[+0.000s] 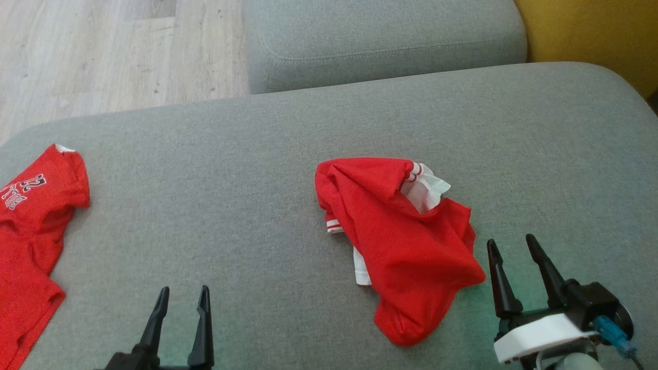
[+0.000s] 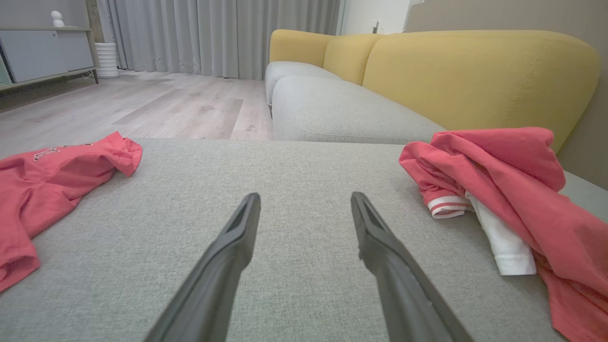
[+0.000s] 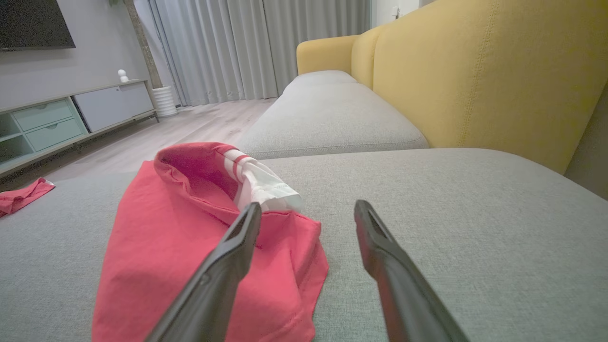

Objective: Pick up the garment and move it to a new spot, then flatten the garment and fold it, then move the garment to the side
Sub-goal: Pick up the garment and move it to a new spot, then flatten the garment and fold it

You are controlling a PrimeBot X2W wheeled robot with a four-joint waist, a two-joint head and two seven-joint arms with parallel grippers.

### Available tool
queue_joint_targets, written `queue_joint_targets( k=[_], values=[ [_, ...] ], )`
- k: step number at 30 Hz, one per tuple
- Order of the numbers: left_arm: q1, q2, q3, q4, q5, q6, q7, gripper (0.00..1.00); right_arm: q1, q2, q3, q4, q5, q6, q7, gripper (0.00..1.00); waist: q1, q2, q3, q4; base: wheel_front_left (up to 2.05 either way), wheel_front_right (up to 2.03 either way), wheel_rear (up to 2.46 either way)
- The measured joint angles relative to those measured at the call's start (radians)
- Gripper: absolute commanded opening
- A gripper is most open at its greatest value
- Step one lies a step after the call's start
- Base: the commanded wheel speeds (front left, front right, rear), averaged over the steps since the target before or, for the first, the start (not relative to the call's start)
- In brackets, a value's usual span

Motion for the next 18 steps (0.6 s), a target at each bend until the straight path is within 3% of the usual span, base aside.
queue_joint_targets(
  k=[6, 11, 18],
  values=[
    [-0.001, -0.001, 0.017, 0.025, 0.000, -0.004, 0.000, 1.00, -0.010, -0.005, 0.023, 0.026, 0.024, 0.000, 0.000, 1.00, 0.0000, 0.0000, -0.003, 0.004, 0.00, 0.00, 0.00],
    [-0.009, -0.003, 0.016, 0.040, 0.009, -0.012, 0.000, 1.00, -0.139, -0.068, 0.055, 0.100, 0.024, 0.000, 0.008, 1.00, 0.0000, 0.0000, 0.000, 0.020, 0.00, 0.00, 0.00],
    [-0.031, -0.004, 0.003, 0.050, 0.009, -0.020, 0.000, 1.00, -0.347, -0.155, 0.145, 0.213, 0.026, 0.000, 0.146, 1.00, 0.0000, 0.0000, 0.008, 0.062, 0.00, 0.00, 0.00]
  ],
)
